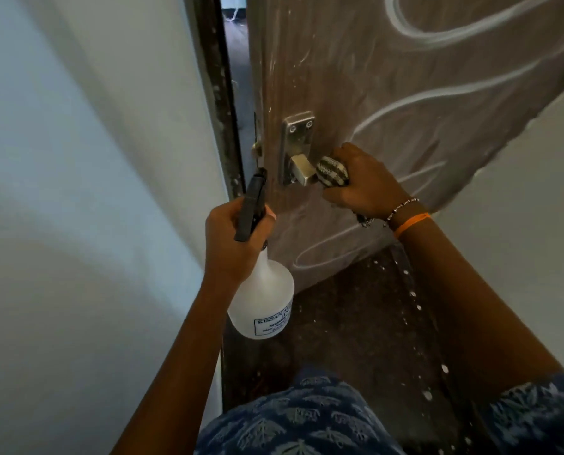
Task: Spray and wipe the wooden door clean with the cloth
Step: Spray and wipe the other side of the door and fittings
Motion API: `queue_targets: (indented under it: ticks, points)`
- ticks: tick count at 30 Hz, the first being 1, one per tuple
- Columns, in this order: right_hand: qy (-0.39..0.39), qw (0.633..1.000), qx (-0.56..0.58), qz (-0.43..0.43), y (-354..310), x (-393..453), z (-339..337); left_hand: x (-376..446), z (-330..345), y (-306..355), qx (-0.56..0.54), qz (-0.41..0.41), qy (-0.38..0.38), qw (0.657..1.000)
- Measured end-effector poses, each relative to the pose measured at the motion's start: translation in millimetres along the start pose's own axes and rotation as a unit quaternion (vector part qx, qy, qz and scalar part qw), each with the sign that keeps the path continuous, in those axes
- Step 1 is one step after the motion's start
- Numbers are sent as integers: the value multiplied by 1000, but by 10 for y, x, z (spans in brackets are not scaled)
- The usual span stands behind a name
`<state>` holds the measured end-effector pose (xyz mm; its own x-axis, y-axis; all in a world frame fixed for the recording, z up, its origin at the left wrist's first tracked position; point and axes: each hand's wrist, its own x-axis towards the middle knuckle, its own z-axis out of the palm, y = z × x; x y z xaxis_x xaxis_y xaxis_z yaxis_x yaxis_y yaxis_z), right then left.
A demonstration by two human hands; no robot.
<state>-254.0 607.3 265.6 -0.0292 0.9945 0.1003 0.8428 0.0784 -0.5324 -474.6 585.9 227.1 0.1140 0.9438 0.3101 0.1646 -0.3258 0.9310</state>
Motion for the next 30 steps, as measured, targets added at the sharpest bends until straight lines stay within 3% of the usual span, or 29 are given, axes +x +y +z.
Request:
queue_targets:
  ticks: [4,6,9,21,30]
  points:
    - [-12,989,141,51,-27,436,251,223,-84,-162,2,-19,35,999]
    - [-68,954,276,92,-2,636,407,350,-75,-200,6,-30,45,999]
    - [-89,930,342,99,78,967,533,588,-18,-228,20,-50,74,996]
    - [-110,950,291,24,196,1941,573,1483,390,-295,55,-103,195,974]
    - [-117,952,284,18,223,2166,578,1710,405,-329,58,-116,208,970]
